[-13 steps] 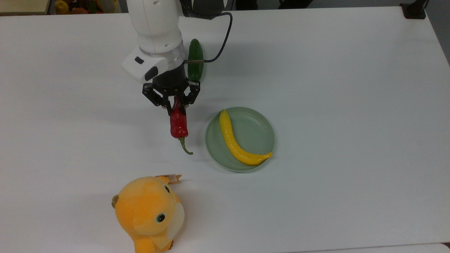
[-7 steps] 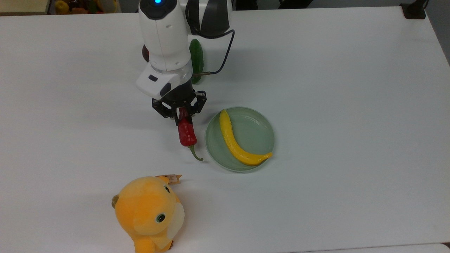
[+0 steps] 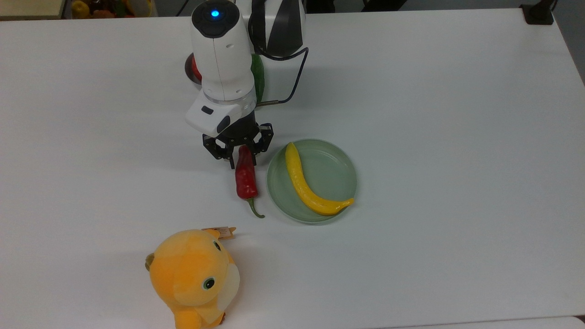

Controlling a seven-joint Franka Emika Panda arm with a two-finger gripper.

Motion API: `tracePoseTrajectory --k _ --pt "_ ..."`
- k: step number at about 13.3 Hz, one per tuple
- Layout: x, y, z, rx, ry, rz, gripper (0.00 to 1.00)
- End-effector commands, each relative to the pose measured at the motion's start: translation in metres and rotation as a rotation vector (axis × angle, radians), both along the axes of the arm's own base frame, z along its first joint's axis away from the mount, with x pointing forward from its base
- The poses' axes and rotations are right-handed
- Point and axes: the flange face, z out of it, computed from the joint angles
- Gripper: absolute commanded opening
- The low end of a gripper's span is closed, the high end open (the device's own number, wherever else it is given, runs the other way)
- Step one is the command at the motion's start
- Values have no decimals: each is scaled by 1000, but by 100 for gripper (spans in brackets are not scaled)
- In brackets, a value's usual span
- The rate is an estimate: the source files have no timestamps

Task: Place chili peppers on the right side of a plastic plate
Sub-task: 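Lower the chili pepper beside the plate rim and open the gripper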

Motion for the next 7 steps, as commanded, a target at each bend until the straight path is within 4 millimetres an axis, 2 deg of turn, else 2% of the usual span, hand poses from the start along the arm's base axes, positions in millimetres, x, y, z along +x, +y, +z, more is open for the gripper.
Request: tracePoseTrajectory --k 1,4,7 --pt "-1 0 8 -6 -26 7 100" --pt "-3 -6 42 10 -60 -35 100" --pt "-19 -16 105 39 -71 -146 100"
